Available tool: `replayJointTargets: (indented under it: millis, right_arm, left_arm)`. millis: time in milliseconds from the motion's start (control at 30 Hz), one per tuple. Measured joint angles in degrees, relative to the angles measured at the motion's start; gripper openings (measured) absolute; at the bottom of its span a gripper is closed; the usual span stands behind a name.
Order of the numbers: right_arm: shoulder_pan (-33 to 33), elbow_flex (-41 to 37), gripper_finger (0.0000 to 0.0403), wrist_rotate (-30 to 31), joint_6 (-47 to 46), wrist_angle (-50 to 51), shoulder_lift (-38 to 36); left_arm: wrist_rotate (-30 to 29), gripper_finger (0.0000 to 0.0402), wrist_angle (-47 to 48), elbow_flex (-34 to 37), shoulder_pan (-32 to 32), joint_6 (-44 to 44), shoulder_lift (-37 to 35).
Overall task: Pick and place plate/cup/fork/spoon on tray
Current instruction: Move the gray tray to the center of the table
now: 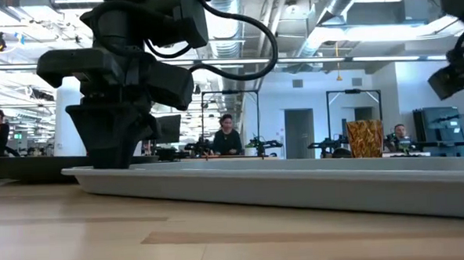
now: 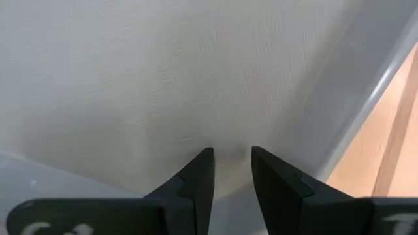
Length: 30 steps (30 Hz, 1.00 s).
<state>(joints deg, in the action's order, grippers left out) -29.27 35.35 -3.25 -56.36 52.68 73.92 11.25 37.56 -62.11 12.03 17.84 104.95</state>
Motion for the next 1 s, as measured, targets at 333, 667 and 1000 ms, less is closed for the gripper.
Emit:
replayJointTargets:
  millis: [333, 667, 1000]
  right_arm:
    - [6.60, -0.02, 0.0008, 7.53, 6.55, 1.44, 4.07]
    - [12.52, -0.02, 0.0008, 15.43, 11.90, 0.10, 4.05]
    - [18.47, -0.02, 0.0008, 21.14, 18.98, -1.59, 4.07]
  left_arm:
    - [-0.25, 0.0098, 0.42, -0.93, -0.02, -1.58, 0.21]
    - [-5.42, 0.0098, 4.61, -9.49, -0.02, -7.98, 0.24]
    - [-8.97, 0.0098, 5.62, -9.79, 1.52, -8.01, -3.92]
